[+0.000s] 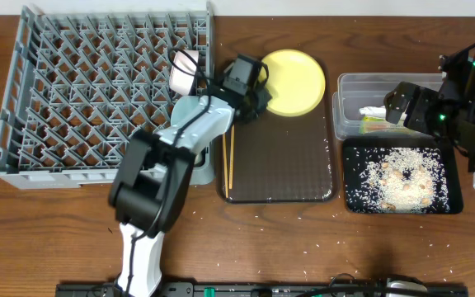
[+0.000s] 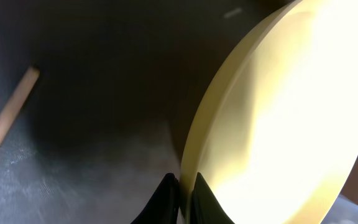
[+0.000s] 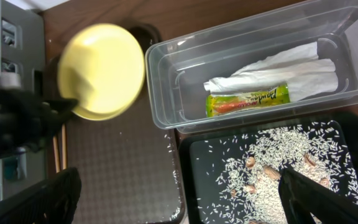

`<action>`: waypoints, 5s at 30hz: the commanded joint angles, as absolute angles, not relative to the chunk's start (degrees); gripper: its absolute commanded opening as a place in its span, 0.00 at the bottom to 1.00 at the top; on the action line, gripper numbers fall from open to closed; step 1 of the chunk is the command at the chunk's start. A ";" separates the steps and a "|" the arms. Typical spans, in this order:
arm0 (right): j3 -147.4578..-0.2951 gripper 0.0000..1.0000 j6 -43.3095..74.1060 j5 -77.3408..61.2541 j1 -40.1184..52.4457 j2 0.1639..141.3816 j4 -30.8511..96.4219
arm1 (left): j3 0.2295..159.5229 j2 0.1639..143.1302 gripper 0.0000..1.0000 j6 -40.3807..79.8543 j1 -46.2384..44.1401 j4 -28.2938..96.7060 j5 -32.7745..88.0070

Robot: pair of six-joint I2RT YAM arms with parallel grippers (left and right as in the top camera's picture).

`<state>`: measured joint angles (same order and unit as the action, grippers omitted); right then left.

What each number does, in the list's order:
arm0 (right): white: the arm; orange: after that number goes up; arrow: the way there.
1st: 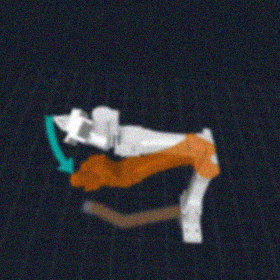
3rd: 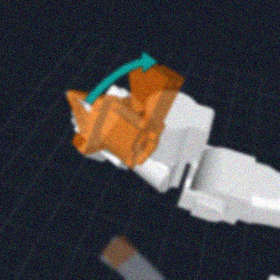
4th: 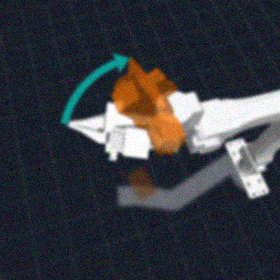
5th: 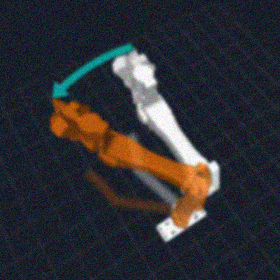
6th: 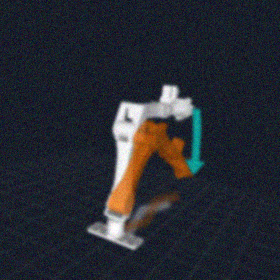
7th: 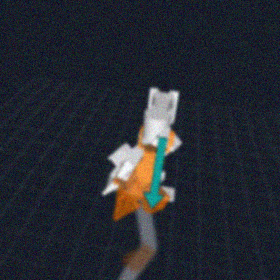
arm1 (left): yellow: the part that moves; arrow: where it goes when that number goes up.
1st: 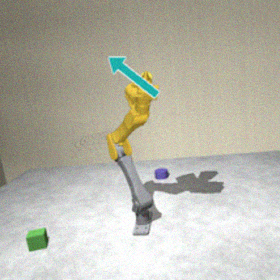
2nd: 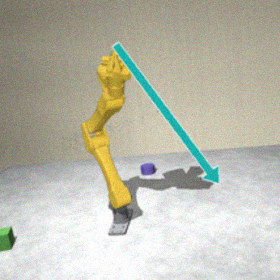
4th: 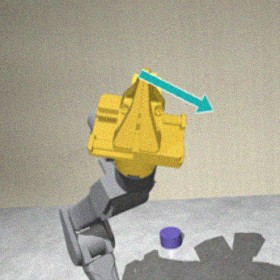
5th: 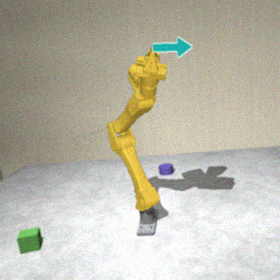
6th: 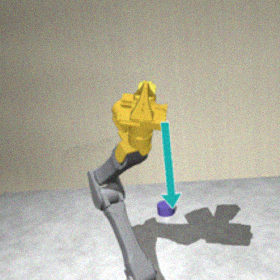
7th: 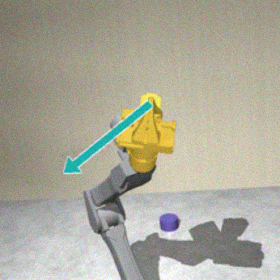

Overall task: Sort waste into correct bins and load items into the dishwasher
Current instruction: 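Grasp the yellow plate rim with the left gripper and lift, then carry the yellow plate left and stand it upright in the rack, then release the plate and move the left gripper to the chopsticks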

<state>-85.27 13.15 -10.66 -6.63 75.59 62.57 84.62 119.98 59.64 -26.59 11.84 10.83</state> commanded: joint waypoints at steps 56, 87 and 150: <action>-85.38 0.99 12.62 -10.52 -7.11 75.66 62.63 | 81.62 85.78 0.07 5.13 13.65 40.95 -7.35; -85.38 0.99 12.60 -10.52 -7.11 75.66 62.63 | 74.78 85.89 0.52 4.95 0.01 40.69 -21.17; -85.38 0.99 12.62 -10.52 -7.11 75.66 62.63 | 97.71 124.73 0.87 21.47 -32.42 55.53 1.08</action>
